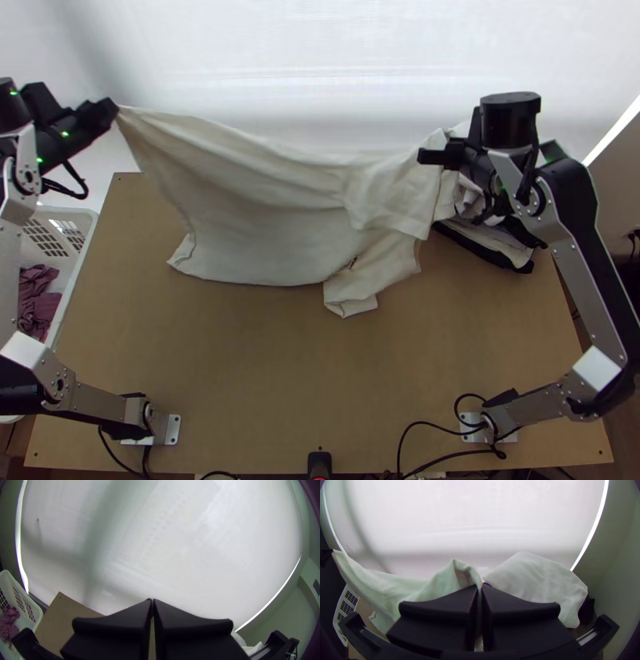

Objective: Fold the t-shirt

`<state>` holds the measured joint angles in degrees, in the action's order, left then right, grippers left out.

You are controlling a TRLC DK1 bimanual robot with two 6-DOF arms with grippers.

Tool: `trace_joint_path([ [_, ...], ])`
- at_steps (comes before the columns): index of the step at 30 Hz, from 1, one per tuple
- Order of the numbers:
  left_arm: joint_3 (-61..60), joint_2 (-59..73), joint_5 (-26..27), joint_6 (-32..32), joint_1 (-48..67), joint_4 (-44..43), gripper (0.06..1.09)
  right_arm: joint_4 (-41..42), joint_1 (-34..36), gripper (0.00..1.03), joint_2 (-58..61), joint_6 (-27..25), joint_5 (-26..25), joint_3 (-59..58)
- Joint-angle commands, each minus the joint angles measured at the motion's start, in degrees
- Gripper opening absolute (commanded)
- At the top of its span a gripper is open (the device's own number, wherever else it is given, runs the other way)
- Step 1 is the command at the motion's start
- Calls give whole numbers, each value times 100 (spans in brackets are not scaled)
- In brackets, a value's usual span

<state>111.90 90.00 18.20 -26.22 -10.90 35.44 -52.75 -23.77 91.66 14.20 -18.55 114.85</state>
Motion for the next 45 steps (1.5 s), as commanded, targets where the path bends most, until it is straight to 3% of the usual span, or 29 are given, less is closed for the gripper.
trace_joint_path([
  [1,535,-193,-79,-331,-246,-222,9,186,136,3,203,-259,-18,679],
  [5,1080,-105,-79,-446,-422,-380,9,441,312,3,529,-347,-18,1576],
  [17,1537,-668,-352,-542,-492,-1101,9,3148,312,3,-350,-936,-18,1611],
  [25,1018,-2223,-396,-534,-835,-1004,9,3491,74,3,-2003,-1569,299,1365],
  [29,596,-3208,-378,-375,-862,-776,9,3227,-172,3,-3013,-1736,343,1040],
  [39,315,-4623,-387,-305,-712,-90,9,1399,-251,3,-4481,-1639,360,1303],
  [42,298,-4728,-405,-305,-616,358,9,538,-242,3,-4631,-1112,387,1330],
  [45,-28,-4798,-413,-296,-545,842,9,-438,-242,3,-4798,-242,580,881],
])
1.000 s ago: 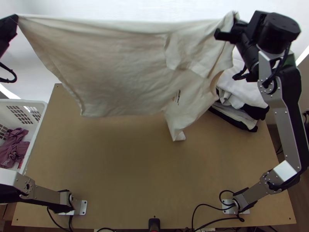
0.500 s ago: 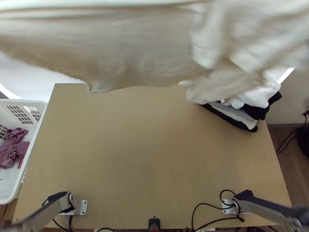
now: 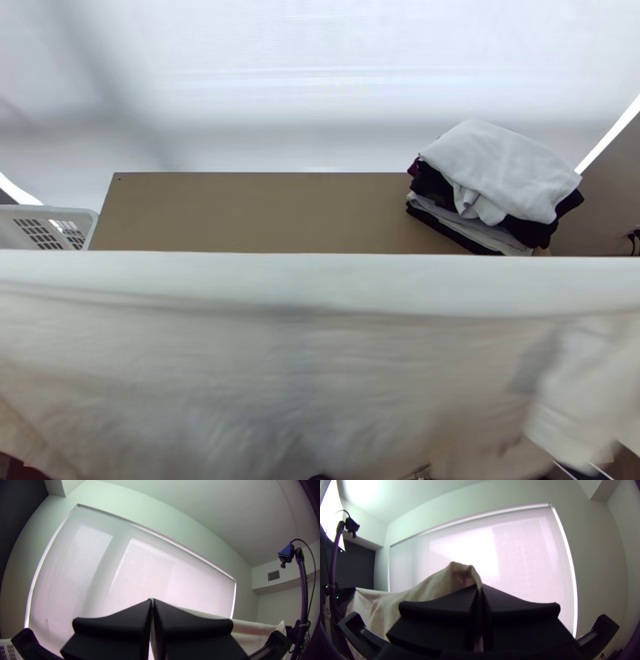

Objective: Fold the t-shirt

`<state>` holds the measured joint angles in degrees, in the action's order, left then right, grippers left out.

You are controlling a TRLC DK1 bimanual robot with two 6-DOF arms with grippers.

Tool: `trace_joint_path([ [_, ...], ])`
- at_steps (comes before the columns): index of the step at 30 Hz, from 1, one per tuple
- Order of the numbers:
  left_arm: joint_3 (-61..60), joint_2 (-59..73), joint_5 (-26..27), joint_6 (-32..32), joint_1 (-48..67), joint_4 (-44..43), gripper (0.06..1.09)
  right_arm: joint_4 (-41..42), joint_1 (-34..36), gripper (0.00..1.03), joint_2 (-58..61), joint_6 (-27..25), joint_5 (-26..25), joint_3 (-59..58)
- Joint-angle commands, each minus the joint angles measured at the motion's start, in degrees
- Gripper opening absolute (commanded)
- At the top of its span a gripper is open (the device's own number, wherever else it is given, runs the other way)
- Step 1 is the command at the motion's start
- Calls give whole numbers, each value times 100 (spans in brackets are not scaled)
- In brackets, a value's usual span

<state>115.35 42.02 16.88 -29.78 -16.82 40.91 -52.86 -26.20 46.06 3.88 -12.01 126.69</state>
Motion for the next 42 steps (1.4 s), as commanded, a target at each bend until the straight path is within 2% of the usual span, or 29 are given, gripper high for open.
trace_joint_path([
  [1,-672,-106,-291,113,65,322,9,-559,9,3,-396,913,23,-743],
  [5,-2219,-634,-326,403,73,242,9,-400,-87,3,-1143,1467,269,-2729],
  [9,-3783,-1029,-300,385,126,128,9,21,-465,3,-1820,1994,313,-4777],
  [12,-4680,-1135,-150,289,126,14,9,558,-457,3,-2101,2047,401,-5972],
  [16,-5734,-1187,-10,236,126,-338,9,1129,-518,3,-1926,2055,445,-6807],
  [22,-6886,-985,-1,315,56,-1331,9,1946,-316,3,-871,2003,436,-6992],
  [29,-7290,43,34,333,-41,-2166,9,2474,150,3,746,2047,445,-6570],
  [34,-6973,1256,34,324,-93,-2588,9,2447,343,3,1942,2047,454,-5990],
  [42,-5725,3286,131,341,-638,-3036,9,2491,440,3,3154,2047,454,-5093],
])
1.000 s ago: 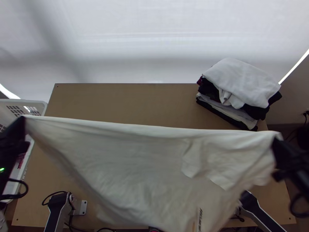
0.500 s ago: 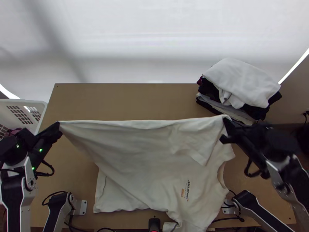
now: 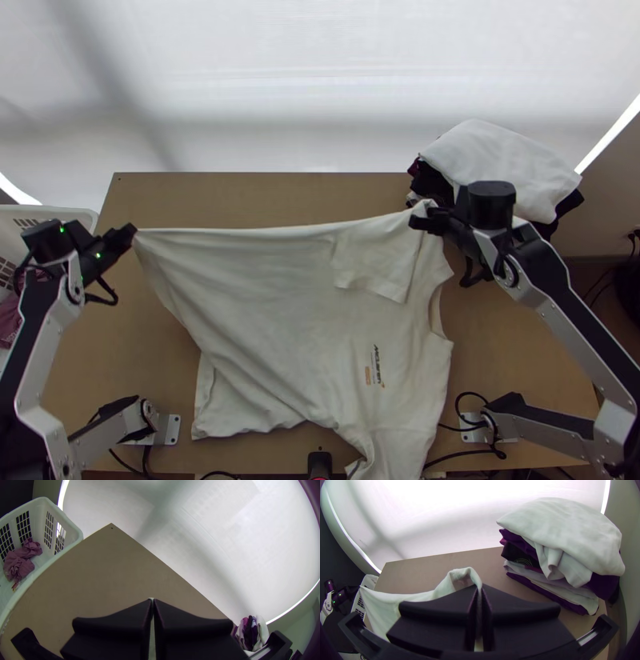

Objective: Fold the t-shirt

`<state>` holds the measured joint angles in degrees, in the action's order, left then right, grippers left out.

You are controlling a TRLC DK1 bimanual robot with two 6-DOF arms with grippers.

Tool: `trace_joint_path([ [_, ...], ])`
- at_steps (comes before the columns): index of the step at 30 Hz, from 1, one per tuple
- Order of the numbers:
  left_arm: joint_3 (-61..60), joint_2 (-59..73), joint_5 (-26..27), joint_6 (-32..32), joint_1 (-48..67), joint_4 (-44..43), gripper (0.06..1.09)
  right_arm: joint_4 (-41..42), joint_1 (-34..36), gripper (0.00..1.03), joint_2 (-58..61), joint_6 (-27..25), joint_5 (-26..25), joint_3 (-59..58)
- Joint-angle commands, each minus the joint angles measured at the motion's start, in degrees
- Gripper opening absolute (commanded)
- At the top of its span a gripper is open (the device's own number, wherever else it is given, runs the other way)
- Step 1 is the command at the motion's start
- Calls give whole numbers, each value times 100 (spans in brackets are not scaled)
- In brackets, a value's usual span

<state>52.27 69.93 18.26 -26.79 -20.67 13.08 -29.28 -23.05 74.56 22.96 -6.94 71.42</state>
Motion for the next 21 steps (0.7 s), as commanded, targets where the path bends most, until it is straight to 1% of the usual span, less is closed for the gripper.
trace_joint_path([
  [1,758,697,2,51,-315,-297,9,159,169,3,419,147,-53,540],
  [8,1910,1937,2,51,-491,-359,9,309,398,3,1456,112,-53,1322],
  [21,3474,3782,-33,95,-219,-104,9,309,740,3,2897,-248,-62,2570],
])
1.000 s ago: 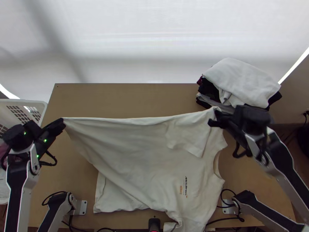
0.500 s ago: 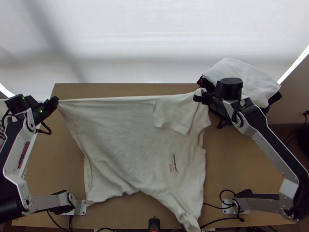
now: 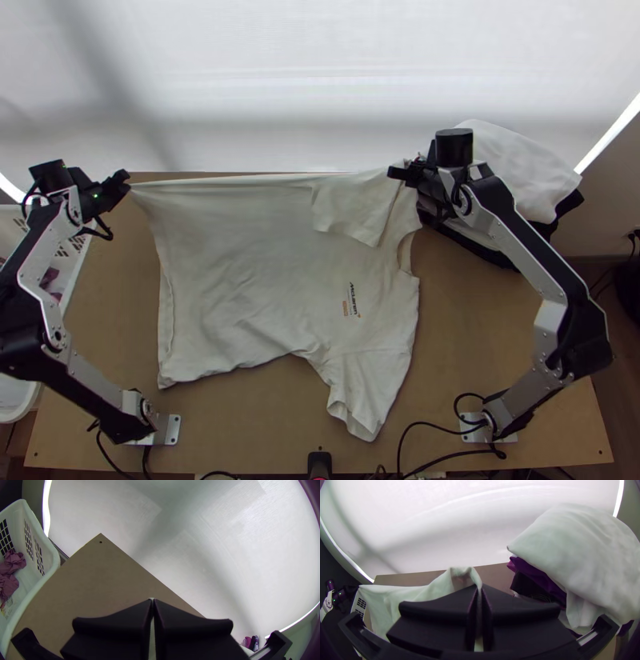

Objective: Fold the t-shirt

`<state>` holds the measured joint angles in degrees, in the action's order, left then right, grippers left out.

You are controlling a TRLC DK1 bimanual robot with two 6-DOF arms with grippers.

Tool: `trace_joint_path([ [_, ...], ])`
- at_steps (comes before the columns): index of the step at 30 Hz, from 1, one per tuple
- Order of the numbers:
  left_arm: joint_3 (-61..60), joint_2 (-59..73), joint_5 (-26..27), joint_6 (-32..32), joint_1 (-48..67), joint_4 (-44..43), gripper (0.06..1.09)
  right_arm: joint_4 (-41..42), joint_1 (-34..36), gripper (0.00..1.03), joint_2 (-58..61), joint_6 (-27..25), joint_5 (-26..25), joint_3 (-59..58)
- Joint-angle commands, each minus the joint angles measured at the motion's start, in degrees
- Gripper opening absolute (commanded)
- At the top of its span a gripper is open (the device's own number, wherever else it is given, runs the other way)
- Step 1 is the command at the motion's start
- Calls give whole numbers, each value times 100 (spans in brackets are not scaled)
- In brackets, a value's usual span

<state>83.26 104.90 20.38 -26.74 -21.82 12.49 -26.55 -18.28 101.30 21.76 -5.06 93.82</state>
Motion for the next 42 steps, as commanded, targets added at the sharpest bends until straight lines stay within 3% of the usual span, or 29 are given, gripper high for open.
trace_joint_path([
  [1,454,373,-254,90,-76,-45,9,35,264,3,303,-146,-250,409],
  [14,1271,1208,-254,73,73,561,9,-9,123,3,1059,-207,-285,1068],
  [17,1728,1489,-192,73,82,1177,9,-149,97,3,1217,-198,-303,1235],
  [26,2238,1595,-52,240,179,2126,9,-1705,18,3,2070,-23,-303,2685],
  [32,2809,1735,273,670,249,3576,9,-2777,-132,3,2527,92,-294,3538],
  [38,2730,1542,291,1022,293,4499,9,-3331,-325,3,2579,162,-303,3353],
  [42,2185,1190,361,1198,240,4385,9,-3709,-387,3,2615,127,-303,3107],
])
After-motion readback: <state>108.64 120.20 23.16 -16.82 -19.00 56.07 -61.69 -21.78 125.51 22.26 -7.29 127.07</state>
